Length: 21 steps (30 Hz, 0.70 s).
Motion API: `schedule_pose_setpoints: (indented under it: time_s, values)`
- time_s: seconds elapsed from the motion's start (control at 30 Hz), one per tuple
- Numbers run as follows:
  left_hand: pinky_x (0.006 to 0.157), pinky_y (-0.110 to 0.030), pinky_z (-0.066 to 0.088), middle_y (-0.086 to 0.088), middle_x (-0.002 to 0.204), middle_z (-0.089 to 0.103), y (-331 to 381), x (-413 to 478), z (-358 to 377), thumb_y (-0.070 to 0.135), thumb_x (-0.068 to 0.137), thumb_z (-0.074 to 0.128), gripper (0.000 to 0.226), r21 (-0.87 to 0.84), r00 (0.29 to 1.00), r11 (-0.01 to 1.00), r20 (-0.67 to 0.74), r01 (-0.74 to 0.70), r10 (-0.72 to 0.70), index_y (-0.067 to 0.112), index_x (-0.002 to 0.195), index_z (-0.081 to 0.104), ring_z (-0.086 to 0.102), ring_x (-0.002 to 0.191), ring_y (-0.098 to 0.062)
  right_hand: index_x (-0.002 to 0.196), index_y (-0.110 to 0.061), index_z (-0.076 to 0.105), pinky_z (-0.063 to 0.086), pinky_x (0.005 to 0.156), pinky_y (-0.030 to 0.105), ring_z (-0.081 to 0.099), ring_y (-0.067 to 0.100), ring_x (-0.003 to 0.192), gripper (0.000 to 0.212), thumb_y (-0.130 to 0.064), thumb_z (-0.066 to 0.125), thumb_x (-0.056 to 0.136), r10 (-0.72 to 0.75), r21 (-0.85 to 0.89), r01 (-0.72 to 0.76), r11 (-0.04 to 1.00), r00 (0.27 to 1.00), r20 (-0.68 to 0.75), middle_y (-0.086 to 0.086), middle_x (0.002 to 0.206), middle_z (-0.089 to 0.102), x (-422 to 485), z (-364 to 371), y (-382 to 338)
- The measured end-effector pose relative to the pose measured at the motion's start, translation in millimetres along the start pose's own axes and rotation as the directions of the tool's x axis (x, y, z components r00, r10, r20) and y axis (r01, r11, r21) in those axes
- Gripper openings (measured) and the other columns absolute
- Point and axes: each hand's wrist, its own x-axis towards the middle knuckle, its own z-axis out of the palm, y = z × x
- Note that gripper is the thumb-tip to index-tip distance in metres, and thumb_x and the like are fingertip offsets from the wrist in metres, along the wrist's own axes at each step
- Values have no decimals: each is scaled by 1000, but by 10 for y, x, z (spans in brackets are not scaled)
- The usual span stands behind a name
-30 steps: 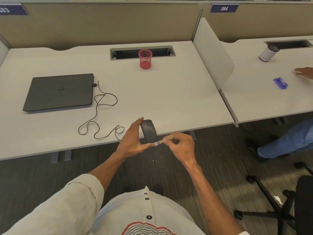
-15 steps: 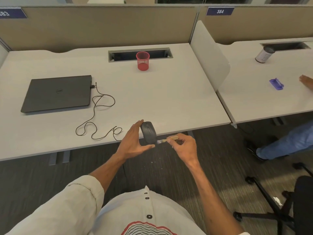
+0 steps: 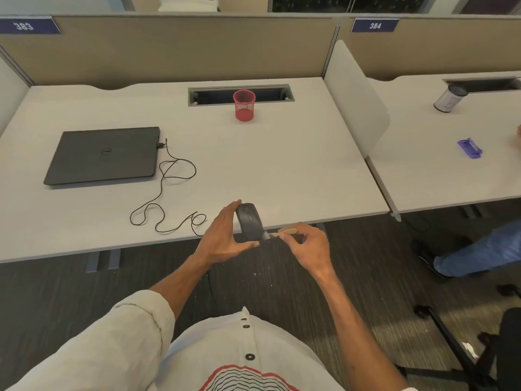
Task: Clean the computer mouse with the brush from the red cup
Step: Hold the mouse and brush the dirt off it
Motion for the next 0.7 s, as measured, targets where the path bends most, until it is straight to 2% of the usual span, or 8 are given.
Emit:
schedule_pose_setpoints:
  time_s: [0.07, 0.2, 0.27, 0.33, 0.4, 0.57, 0.7]
  values:
    - [135, -45, 31, 2, 180, 26, -15, 13, -2, 71, 75, 89, 132, 2, 1000, 1000, -2, -3, 3, 22, 173, 17, 32, 164, -20, 101, -30, 86, 63, 81, 33, 74, 4, 90, 10, -37, 84, 96, -19, -36, 18, 999, 999, -41, -19, 94, 81, 27, -48, 9]
    - [135, -44, 31, 1, 180, 26, -20, 51, 7, 69, 75, 90, 131, 12, 1000, 1000, 10, 2, -2, 21, 173, 17, 33, 164, -21, 104, -26, 88, 59, 79, 24, 77, 11, 91, 9, -27, 87, 95, -51, 227, 54, 972, 999, -19, -16, 96, 84, 101, -96, -44]
    - [135, -45, 32, 0, 180, 27, -11, 72, 14, 68, 76, 90, 130, 14, 1000, 1000, 12, 0, 0, 20, 173, 18, 34, 164, -22, 104, -27, 88, 58, 77, 19, 77, 11, 88, 9, -27, 87, 95, -49, 278, 35, 960, 998, 44, -16, 94, 83, 113, -55, -102]
    - [134, -48, 34, -2, 179, 29, 1, 86, 14, 67, 77, 89, 128, 9, 1000, 1000, 11, -7, 7, 19, 172, 19, 35, 163, -23, 102, -29, 88, 55, 75, 15, 76, 7, 88, 7, -29, 86, 95, -45, 245, 21, 969, 995, 91, -19, 91, 82, 120, 30, -119]
    - [133, -49, 35, -3, 178, 30, -4, 100, 2, 68, 78, 88, 127, 3, 1000, 1000, 9, -12, 12, 18, 172, 19, 36, 162, -23, 104, -28, 88, 56, 77, 19, 75, 9, 89, 9, -30, 86, 96, -21, 216, 1, 976, 996, 90, -18, 92, 82, 130, 90, -97]
    - [133, -44, 34, 0, 179, 29, -70, 128, -40, 68, 75, 91, 130, -2, 1000, 1000, 5, 4, -4, 20, 172, 19, 36, 162, -23, 107, -27, 86, 63, 83, 31, 74, 7, 93, 12, -34, 83, 98, 49, 50, -47, 998, 998, -38, -15, 100, 82, 173, 64, -6]
    - [133, -44, 33, 1, 179, 28, -114, 146, -56, 68, 75, 90, 130, -4, 1000, 1000, 15, 5, -5, 21, 172, 19, 35, 163, -22, 105, -26, 87, 62, 82, 27, 76, 8, 92, 8, -27, 84, 98, 37, 186, -25, 982, 998, -59, -18, 99, 83, 218, 52, -28]
